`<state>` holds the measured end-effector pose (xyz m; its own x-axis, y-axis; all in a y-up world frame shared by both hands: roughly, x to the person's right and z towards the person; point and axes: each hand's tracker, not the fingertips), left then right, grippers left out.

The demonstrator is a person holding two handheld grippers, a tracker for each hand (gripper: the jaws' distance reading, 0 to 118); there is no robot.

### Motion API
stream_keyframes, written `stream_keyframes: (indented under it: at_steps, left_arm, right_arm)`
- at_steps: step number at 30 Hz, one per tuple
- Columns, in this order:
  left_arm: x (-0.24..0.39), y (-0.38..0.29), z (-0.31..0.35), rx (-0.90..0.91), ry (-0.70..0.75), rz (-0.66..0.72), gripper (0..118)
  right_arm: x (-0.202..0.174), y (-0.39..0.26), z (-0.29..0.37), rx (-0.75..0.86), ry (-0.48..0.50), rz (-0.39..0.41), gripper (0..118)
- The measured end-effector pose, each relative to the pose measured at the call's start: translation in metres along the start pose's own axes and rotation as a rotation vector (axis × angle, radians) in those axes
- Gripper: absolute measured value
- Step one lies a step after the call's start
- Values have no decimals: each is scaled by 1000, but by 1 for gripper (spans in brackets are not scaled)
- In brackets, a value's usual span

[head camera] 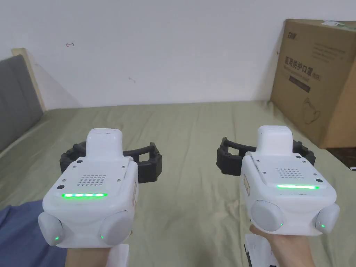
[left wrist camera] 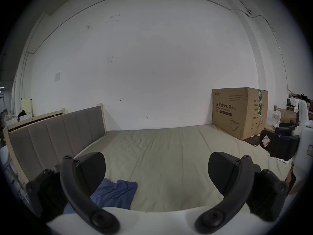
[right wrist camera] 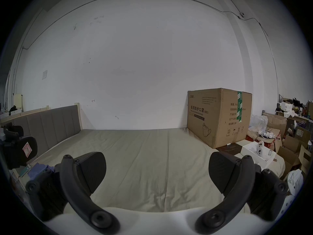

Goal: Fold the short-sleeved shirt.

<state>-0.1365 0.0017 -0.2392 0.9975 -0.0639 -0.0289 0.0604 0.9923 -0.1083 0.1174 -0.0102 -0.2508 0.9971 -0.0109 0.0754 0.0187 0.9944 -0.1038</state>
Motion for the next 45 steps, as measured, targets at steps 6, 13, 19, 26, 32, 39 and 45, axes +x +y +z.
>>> stream_keyframes:
  at_steps: [6,13,19,26,32,39,45]
  left_arm:
    - [-9,6,-4,16,-36,138,118]
    - [-55,-55,-12,-32,11,1009,118]
    - [-64,-124,-12,-61,177,1254,118]
    - [-45,-50,-23,1,151,643,118]
    - [17,-6,-13,85,-34,-153,118]
    - [16,-12,-7,43,-55,63,118]
    - [19,7,1,35,17,-113,118]
  right_arm:
    - [-16,19,0,58,-56,119,118]
    - [-86,9,-2,114,-123,1017,118]
    - [-115,-59,-8,95,26,1432,118]
    - [-88,-18,-18,-82,35,681,118]
    - [-18,-9,-14,-139,-58,-182,117]
    - [-7,-25,-8,-41,-98,-24,117]
    - [-19,-2,5,46,-120,109,117]
